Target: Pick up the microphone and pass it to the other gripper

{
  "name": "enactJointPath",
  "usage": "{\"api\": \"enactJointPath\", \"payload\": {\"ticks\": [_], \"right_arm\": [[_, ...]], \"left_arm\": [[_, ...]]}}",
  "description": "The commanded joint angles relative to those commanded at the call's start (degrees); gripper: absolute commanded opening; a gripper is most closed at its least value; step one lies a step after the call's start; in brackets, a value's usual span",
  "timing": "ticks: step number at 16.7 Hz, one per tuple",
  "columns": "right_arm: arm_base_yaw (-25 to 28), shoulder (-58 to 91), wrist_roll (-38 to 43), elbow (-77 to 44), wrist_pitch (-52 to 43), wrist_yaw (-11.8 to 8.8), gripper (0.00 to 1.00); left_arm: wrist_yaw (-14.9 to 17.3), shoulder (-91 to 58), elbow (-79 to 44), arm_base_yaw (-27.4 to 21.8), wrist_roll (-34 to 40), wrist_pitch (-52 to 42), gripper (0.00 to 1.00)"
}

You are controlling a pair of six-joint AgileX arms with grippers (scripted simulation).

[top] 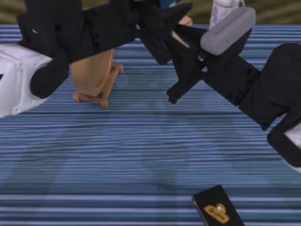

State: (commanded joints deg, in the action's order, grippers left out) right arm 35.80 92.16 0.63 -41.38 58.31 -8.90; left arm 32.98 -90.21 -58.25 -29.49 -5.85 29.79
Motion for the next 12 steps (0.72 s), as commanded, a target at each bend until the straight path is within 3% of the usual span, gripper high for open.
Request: {"api": "enactJointPath", "payload": {"ticks": [9, 12], "right_arm": [[0.00, 0.00, 0.00, 0.00, 0.00, 0.00, 0.98], [0.00, 0.00, 0.00, 0.00, 0.00, 0.00, 1.00]], "left_arm": [[0.00, 0.00, 0.00, 0.00, 0.00, 0.00, 0.00], [0.00, 0.00, 0.00, 0.00, 0.00, 0.00, 0.00]]}}
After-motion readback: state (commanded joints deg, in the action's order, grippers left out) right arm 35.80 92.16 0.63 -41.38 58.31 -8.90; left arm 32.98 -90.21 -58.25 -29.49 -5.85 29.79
